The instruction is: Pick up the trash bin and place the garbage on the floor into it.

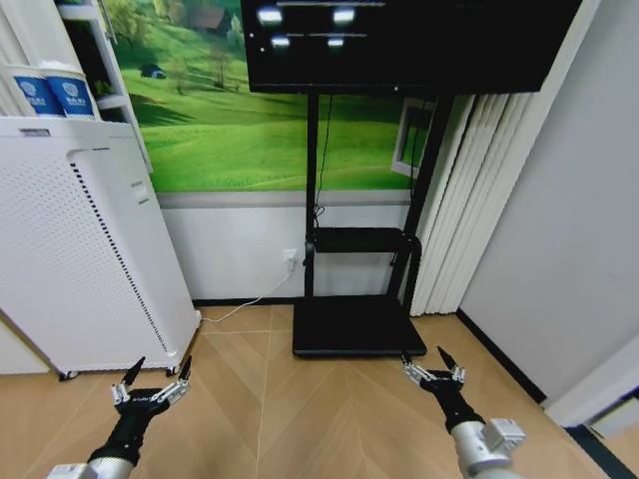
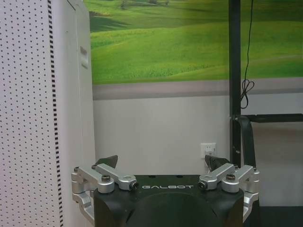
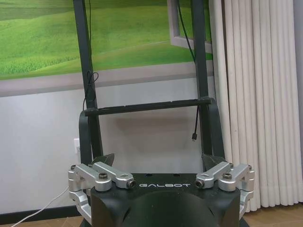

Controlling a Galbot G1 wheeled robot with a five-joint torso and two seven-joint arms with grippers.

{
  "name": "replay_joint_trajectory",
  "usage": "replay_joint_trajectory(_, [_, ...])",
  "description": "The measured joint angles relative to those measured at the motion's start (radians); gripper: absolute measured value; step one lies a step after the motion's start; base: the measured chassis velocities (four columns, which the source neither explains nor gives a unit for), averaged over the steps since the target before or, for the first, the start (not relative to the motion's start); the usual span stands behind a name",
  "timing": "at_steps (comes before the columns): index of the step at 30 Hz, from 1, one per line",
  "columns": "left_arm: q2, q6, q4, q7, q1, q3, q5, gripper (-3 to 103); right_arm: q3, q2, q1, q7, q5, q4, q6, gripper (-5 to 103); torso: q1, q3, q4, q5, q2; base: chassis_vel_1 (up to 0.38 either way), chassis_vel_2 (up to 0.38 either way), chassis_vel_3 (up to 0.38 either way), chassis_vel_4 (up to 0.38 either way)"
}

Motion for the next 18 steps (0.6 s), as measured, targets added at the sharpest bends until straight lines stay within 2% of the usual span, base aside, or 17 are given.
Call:
replay_joint_trajectory(12, [0.0,-0.001,0.0,0.0,0.0,0.0,0.0,100,0.0,0.0,0.0,0.0,0.0,0.0,0.0,100,0.014,0.037,0.0,0.0,0.051,-0.004,-0.004,-0.003,-0.004])
replay_joint_trajectory(18, [0.0,-0.001,0.0,0.0,0.0,0.0,0.0,100,0.0,0.0,0.0,0.0,0.0,0.0,0.0,100,0.017,0.046,0.0001,0.0,0.063,-0.016,-0.015,-0.013,-0.017])
